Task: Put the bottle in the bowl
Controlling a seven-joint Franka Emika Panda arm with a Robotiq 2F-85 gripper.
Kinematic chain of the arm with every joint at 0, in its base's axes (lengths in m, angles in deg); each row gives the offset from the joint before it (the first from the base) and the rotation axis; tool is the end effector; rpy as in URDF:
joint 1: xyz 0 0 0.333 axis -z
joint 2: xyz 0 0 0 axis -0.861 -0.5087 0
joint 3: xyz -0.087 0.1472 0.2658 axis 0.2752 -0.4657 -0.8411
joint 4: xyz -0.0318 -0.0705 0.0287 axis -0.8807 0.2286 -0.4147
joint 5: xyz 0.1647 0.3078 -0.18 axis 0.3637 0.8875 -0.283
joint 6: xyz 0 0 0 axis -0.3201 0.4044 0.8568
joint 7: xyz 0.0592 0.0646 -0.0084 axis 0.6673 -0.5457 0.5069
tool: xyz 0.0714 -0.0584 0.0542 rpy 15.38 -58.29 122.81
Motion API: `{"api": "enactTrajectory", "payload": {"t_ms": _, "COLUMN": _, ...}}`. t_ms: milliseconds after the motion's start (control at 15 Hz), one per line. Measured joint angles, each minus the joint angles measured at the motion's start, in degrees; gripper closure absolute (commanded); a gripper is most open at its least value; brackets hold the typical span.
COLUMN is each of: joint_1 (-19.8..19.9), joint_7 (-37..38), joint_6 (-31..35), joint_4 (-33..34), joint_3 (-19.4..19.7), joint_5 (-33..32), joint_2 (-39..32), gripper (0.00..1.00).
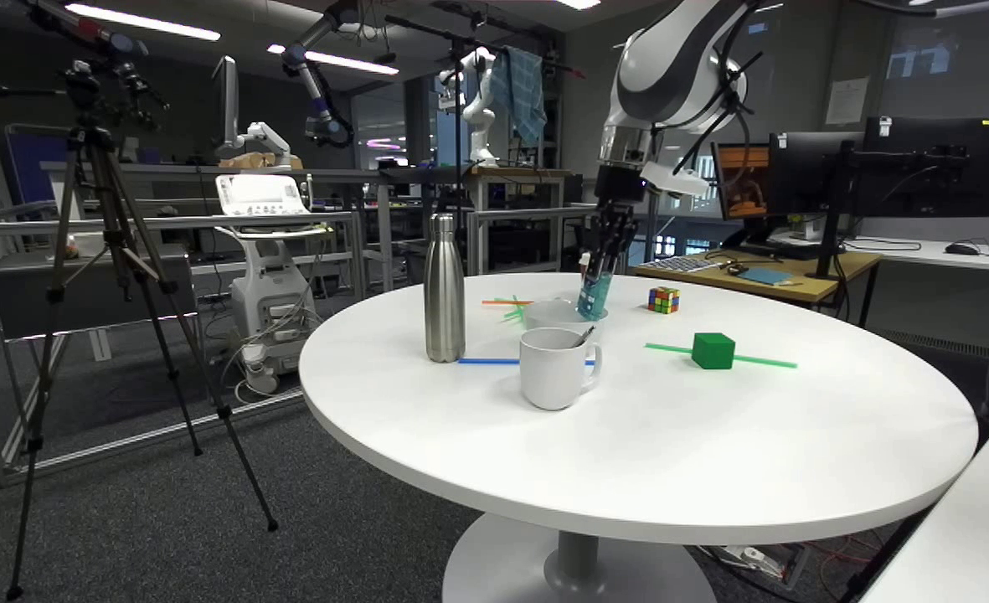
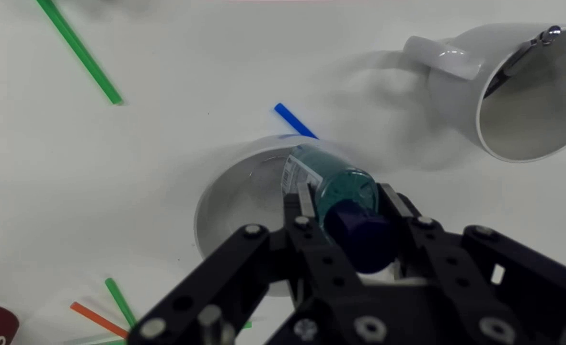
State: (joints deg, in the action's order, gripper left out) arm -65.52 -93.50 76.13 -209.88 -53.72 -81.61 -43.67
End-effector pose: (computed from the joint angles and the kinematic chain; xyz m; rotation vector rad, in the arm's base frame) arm 0.5648 0.0958 0.3210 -3.0217 -0.2792 -0.2171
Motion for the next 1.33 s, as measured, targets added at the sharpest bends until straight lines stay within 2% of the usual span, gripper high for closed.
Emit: {"api": "enactTrajectory", "payload": {"t_ms": 1333, "joint_1": 0.0, "joint_7": 0.1, "joint_6": 0.0, "joint_4": 3.0, "joint_3": -0.6, "joint_5": -0.9, "joint_2": -1.2, "gripper": 0.89}}
